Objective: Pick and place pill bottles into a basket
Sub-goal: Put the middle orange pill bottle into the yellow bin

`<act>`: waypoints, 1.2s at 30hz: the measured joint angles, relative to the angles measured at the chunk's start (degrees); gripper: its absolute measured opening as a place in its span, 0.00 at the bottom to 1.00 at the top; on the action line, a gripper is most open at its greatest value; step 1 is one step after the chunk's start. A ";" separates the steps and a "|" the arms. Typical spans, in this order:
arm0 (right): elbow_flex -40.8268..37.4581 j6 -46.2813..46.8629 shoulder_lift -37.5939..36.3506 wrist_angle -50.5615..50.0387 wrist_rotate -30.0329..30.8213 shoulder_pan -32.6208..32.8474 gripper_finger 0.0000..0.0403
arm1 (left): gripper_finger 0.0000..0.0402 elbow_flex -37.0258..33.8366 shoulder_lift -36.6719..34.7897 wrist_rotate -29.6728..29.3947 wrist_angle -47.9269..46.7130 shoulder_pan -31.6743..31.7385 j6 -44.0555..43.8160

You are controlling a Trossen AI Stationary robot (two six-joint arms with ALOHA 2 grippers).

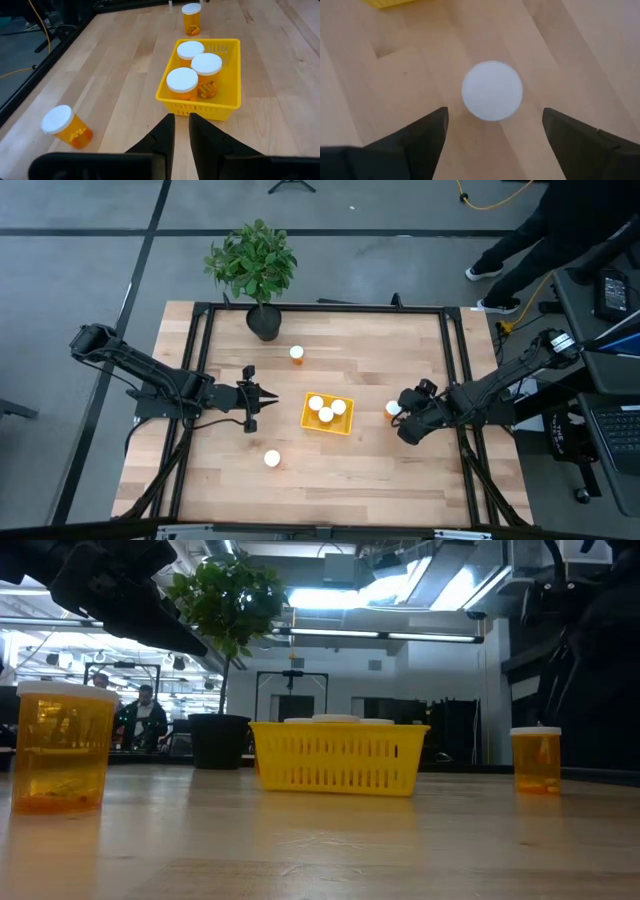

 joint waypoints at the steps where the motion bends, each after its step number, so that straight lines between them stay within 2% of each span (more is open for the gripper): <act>1: -0.46 -0.22 0.00 0.70 0.18 0.00 0.81 | 0.13 0.00 0.00 0.00 -0.01 0.00 0.00; 12: -6.46 0.21 0.01 9.59 0.72 -0.04 0.81 | 0.13 0.00 0.00 -0.02 -0.03 0.00 0.00; 19: -6.64 -0.61 0.01 12.36 3.23 -0.19 0.81 | 0.14 0.00 0.00 -0.02 -0.03 -0.02 0.00; 30: -6.62 -3.62 2.87 14.39 1.81 -4.93 0.78 | 0.14 0.00 0.00 -0.02 -0.05 0.01 0.00; 36: -6.62 -3.55 2.91 14.25 0.98 -5.31 0.77 | 0.13 0.00 0.00 0.00 -0.07 0.00 0.00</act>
